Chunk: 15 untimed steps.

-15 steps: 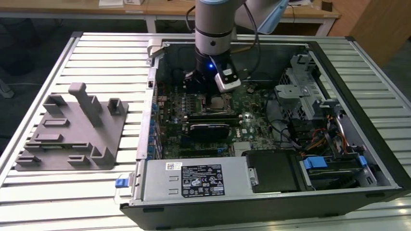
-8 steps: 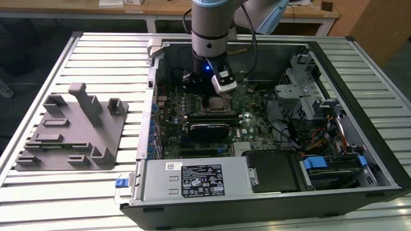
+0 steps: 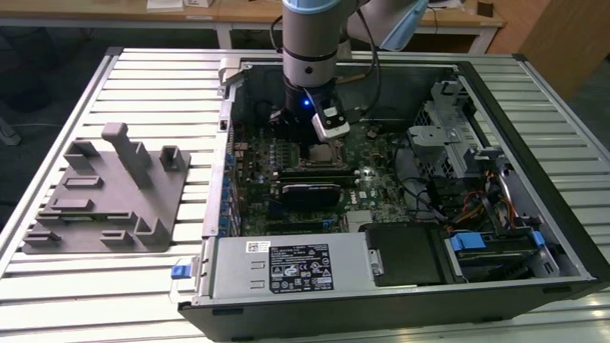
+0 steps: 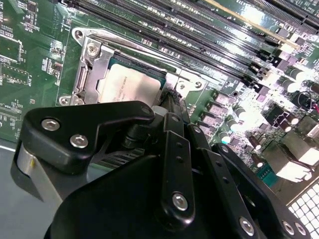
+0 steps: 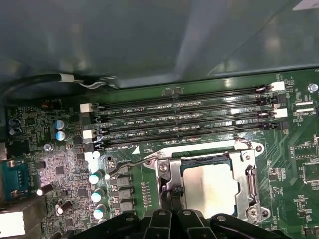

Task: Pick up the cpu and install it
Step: 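Close the cpu cover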

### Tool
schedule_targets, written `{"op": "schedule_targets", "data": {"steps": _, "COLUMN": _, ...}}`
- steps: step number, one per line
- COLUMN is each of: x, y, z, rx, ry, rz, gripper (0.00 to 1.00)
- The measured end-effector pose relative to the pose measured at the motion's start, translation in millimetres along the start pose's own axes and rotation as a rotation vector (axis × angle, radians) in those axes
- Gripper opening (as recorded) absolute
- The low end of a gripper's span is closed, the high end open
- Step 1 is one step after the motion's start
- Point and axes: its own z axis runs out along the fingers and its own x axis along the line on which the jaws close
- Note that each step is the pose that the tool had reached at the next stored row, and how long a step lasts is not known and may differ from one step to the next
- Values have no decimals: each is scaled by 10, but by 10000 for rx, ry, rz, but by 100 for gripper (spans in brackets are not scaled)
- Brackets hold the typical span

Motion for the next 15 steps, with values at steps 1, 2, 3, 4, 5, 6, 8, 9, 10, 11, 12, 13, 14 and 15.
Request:
{"op": "schedule_targets", "data": {"steps": 1, "x": 0, "y": 0, "z": 0, "rx": 0, "ry": 0, "rz": 0, "gripper": 11}}
{"op": "schedule_targets", "data": {"steps": 2, "x": 0, "y": 0, "z": 0, "rx": 0, "ry": 0, "rz": 0, "gripper": 11}}
{"op": "schedule_targets", "data": {"steps": 3, "x": 0, "y": 0, "z": 1, "rx": -1, "ry": -1, "rz": 0, "gripper": 11}}
{"op": "schedule_targets", "data": {"steps": 4, "x": 0, "y": 1, "z": 1, "rx": -2, "ry": -1, "rz": 0, "gripper": 11}}
{"op": "schedule_targets", "data": {"steps": 5, "x": 0, "y": 1, "z": 2, "rx": -2, "ry": -2, "rz": 0, "gripper": 11}}
{"op": "schedule_targets", "data": {"steps": 6, "x": 0, "y": 1, "z": 2, "rx": -2, "ry": -1, "rz": 0, "gripper": 11}}
{"op": "schedule_targets", "data": {"steps": 8, "x": -3, "y": 1, "z": 2, "rx": -3, "ry": -2, "rz": 0, "gripper": 11}}
{"op": "schedule_targets", "data": {"steps": 9, "x": -6, "y": 1, "z": 3, "rx": -4, "ry": -2, "rz": 0, "gripper": 11}}
{"op": "schedule_targets", "data": {"steps": 10, "x": -10, "y": 2, "z": 3, "rx": -4, "ry": -3, "rz": -5, "gripper": 11}}
{"op": "schedule_targets", "data": {"steps": 11, "x": -13, "y": 2, "z": 2, "rx": -3, "ry": -2, "rz": -13, "gripper": 11}}
{"op": "schedule_targets", "data": {"steps": 12, "x": -15, "y": 3, "z": 2, "rx": -3, "ry": -2, "rz": -24, "gripper": 11}}
{"op": "schedule_targets", "data": {"steps": 13, "x": -16, "y": 3, "z": 3, "rx": -3, "ry": -2, "rz": -41, "gripper": 11}}
{"op": "schedule_targets", "data": {"steps": 14, "x": -16, "y": 3, "z": 3, "rx": 0, "ry": -1, "rz": -66, "gripper": 11}}
{"op": "schedule_targets", "data": {"steps": 15, "x": -16, "y": 3, "z": 4, "rx": -1, "ry": -1, "rz": -100, "gripper": 11}}
